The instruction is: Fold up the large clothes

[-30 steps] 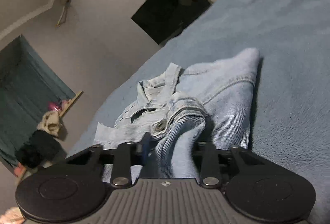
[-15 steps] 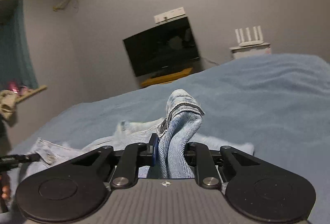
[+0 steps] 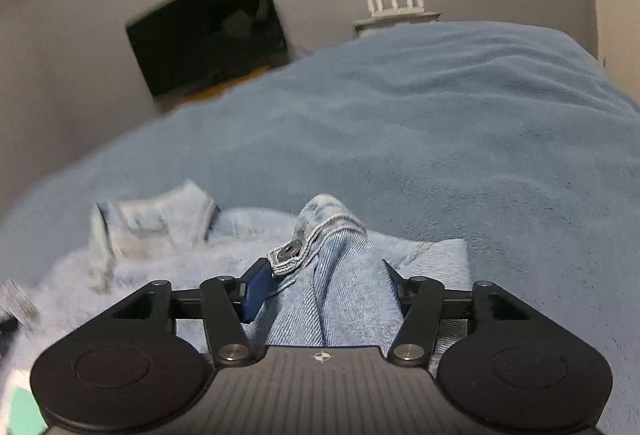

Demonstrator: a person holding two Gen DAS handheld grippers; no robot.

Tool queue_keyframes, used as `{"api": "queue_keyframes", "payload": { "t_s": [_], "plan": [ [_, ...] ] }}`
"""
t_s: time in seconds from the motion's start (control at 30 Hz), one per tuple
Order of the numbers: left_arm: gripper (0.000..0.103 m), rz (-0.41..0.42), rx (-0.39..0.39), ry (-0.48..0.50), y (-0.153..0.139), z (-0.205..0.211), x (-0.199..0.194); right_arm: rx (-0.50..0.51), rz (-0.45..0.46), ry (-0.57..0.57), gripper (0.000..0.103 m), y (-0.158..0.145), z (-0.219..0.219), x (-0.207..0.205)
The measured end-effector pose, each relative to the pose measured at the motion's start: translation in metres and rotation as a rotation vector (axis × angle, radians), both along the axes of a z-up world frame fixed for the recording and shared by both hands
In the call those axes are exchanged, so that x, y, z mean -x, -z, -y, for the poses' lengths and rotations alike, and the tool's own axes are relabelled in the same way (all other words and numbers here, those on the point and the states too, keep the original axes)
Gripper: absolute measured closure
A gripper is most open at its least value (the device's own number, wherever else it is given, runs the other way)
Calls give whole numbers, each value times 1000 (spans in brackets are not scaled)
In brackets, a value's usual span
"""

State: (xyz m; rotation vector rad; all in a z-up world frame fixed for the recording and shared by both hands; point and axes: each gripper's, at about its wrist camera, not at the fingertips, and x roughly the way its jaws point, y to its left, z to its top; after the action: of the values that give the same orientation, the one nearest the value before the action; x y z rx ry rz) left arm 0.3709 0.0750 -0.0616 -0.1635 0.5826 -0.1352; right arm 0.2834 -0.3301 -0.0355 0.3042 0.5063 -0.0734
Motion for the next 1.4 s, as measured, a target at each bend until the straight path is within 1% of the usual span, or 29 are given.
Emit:
{"api": "queue_keyframes", "payload": {
  "t_s": [0.07, 0.1, 0.17, 0.2, 0.27, 0.3, 0.33, 0.4, 0.43, 0.47, 0.5, 0.53, 0.57, 0.63, 0.67, 0.73, 0.8, 0.83, 0.9, 0.93, 0.97, 1.03, 1.1, 1.13, 1.17, 1.23, 1.27, 1.3, 1.4],
  "plan": [
    [46, 61, 37, -66, -10, -7, 19, 70, 84, -15, 43, -7, 1, 22],
    [45, 92, 46, -78, -15, -10, 29, 102, 121, -27, 43, -8, -2, 27],
    [45, 150, 54, -45, -22, -5, 47, 145, 164, -103, 47, -13, -11, 31],
    [45, 160, 47, -6, -23, 2, 52, 170, 155, -149, 50, -12, -20, 31],
    [45, 130, 10, 102, -20, 24, 54, 216, 115, -230, 69, -12, -35, 20],
    [45, 115, -18, 141, -17, 35, 52, 254, 82, -262, 73, -8, -45, 14],
    [45, 97, -72, 154, -11, 46, 50, 302, 40, -271, 75, -3, -54, 8],
    [45, 31, -182, 100, 4, 58, 38, 393, -53, -216, 79, 9, -63, -8],
    [45, 0, -195, 68, 13, 55, 31, 406, -84, -170, 79, 15, -59, -14],
    [44, -2, -172, 46, 19, 48, 27, 374, -104, -142, 79, 19, -51, -19],
    [44, 1, -137, 35, 23, 39, 27, 309, -112, -134, 79, 23, -42, -22],
    [44, -1, -99, 26, 27, 32, 26, 268, -109, -125, 80, 28, -36, -23],
    [44, 2, -89, 31, 30, 30, 26, 242, -88, -113, 81, 31, -33, -21],
    [44, 28, -121, 43, 37, 32, 29, 186, -36, -86, 85, 37, -25, -11],
    [44, 40, -129, 43, 39, 34, 32, 148, -24, -64, 93, 41, -18, -5],
    [44, 34, -128, 30, 40, 32, 33, 93, -17, -49, 99, 43, -7, 3],
    [44, 5, -97, 1, 33, 28, 33, 83, -16, -54, 97, 37, -5, 8],
    [44, -10, -84, -16, 26, 28, 39, 91, -13, -57, 90, 32, -7, 16],
    [42, -18, -48, -67, 13, 29, 62, 126, 26, -71, 67, 22, -18, 35],
    [40, 3, -21, -80, 8, 31, 77, 145, 57, -91, 51, 16, -25, 51],
    [34, 22, 15, -82, 5, 34, 93, 160, 90, -120, 51, 13, -32, 68],
    [31, 12, 54, -61, 9, 48, 111, 156, 124, -168, 51, 13, -45, 94],
    [31, -13, 2, 1, 8, 72, 116, 151, 129, -218, 51, 16, -63, 107],
    [31, 4, -63, 31, 7, 88, 119, 164, 114, -248, 52, 18, -72, 109],
    [31, 15, -117, 51, 6, 99, 122, 185, 111, -263, 52, 21, -79, 114],
    [30, 6, -213, 69, 14, 114, 126, 280, 110, -269, 52, 30, -93, 113],
    [29, -6, -237, 69, 20, 115, 128, 330, 108, -272, 53, 35, -95, 115],
    [28, -14, -232, 63, 24, 110, 133, 367, 104, -262, 53, 40, -92, 119],
    [29, -23, -215, 76, 26, 87, 142, 366, 71, -173, 53, 45, -66, 134]
  ]
}}
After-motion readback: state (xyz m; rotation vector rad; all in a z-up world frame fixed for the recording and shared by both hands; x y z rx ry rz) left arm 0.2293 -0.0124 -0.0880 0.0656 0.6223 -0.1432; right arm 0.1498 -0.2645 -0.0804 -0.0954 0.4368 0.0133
